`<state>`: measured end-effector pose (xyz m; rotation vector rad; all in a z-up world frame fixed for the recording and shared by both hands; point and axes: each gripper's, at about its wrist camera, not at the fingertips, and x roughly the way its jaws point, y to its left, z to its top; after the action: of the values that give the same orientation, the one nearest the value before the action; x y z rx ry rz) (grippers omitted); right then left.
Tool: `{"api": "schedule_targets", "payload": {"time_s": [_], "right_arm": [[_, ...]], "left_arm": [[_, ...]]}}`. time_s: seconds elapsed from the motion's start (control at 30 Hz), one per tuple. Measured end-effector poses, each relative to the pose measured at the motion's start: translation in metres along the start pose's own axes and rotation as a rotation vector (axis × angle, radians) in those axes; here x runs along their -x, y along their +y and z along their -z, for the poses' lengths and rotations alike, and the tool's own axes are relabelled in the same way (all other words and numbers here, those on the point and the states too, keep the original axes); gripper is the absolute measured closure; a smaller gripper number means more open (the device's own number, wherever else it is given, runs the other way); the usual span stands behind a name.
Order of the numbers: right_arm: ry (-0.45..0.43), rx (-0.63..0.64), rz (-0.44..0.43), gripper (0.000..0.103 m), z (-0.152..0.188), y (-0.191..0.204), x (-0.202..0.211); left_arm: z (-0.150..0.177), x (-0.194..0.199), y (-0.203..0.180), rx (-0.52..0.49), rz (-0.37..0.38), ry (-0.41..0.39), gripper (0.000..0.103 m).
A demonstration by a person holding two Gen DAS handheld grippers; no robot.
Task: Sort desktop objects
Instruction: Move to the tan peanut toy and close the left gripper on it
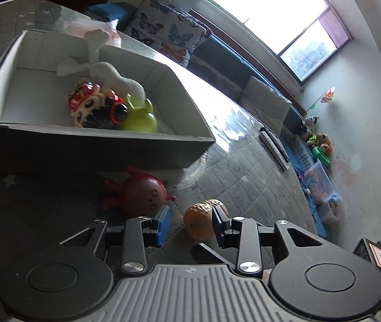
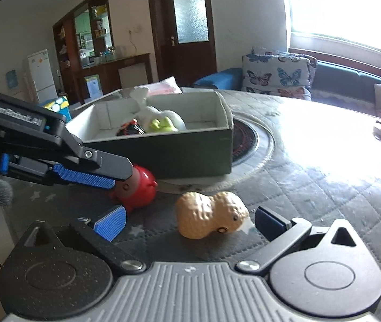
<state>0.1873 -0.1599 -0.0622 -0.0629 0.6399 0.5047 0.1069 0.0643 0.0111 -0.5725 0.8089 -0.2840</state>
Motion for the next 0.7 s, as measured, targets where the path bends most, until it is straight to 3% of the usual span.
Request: {"api": "schedule_targets", "payload": {"time_s": [0.27, 0.7], "right_arm": [[0.016, 0.026, 0.022, 0.002, 0.005, -0.007, -0.007], [0.042, 0.036, -0.015, 0.018, 0.005, -0.016, -0.025]], "left_arm": [[0.002, -0.027, -0.020, -0.073, 0.049, 0.074, 0.067], [0.003, -0.050, -0.022, -0.081, 0.022, 0.119, 0.066]]}}
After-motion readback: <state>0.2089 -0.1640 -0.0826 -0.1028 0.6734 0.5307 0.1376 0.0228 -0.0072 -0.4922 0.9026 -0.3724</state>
